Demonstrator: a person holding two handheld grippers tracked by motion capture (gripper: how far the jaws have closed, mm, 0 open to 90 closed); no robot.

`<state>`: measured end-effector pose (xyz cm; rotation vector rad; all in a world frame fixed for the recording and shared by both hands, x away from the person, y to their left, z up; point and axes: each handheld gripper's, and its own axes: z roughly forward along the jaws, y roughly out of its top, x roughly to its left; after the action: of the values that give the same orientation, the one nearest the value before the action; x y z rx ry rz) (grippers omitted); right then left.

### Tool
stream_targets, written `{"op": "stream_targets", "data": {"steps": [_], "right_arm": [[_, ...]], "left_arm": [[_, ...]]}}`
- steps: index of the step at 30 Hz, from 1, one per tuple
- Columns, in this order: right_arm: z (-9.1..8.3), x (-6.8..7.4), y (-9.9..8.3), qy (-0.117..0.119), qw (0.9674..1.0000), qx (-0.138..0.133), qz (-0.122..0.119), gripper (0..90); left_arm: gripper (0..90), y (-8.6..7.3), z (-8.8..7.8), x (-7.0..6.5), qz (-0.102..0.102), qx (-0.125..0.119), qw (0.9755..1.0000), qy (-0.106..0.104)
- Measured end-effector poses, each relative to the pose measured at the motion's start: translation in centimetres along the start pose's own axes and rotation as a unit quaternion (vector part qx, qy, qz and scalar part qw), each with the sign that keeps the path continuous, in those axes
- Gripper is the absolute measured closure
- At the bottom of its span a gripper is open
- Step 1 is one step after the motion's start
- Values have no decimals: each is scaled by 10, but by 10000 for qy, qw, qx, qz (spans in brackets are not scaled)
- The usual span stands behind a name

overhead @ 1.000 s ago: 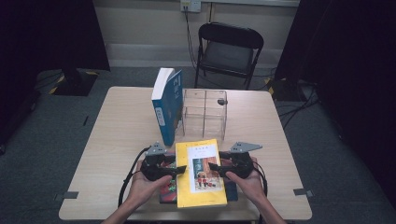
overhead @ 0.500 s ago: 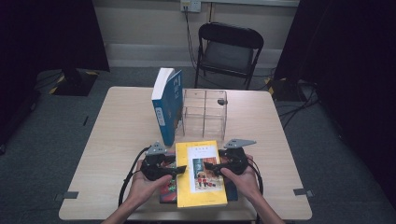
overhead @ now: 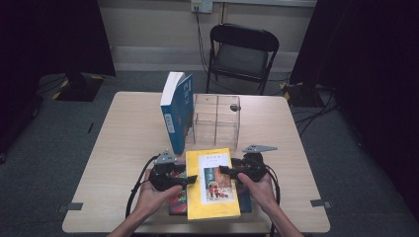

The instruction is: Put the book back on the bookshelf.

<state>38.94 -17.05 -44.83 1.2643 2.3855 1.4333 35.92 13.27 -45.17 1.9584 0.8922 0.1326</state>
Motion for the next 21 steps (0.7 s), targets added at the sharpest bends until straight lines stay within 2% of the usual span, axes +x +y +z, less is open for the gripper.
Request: {"op": "stream_targets", "data": {"steps": [3,4,8,10,13,17,21], "right_arm": [[-3,1,-2,-6,10000,-61,-11,413],[-9,1,-2,107,9998,-150,4,451],[-11,2,-3,124,9998,-152,-7,469],[-14,4,-3,123,9996,-239,-28,495],[-19,8,-1,190,9994,-291,-46,508],[-19,9,-6,114,9997,-199,-68,509],[-22,15,-7,80,9994,-253,-201,517]], "left_arm": [[332,0,0,-1,30,13,10000,12],[327,0,1,-2,34,-6,10000,48],[323,0,1,-4,15,4,10000,93],[326,1,1,-4,12,25,10000,95],[327,3,1,-5,-2,125,9999,114],[328,3,1,-4,24,108,9999,95],[331,2,0,-5,-1,105,9999,111]]}}
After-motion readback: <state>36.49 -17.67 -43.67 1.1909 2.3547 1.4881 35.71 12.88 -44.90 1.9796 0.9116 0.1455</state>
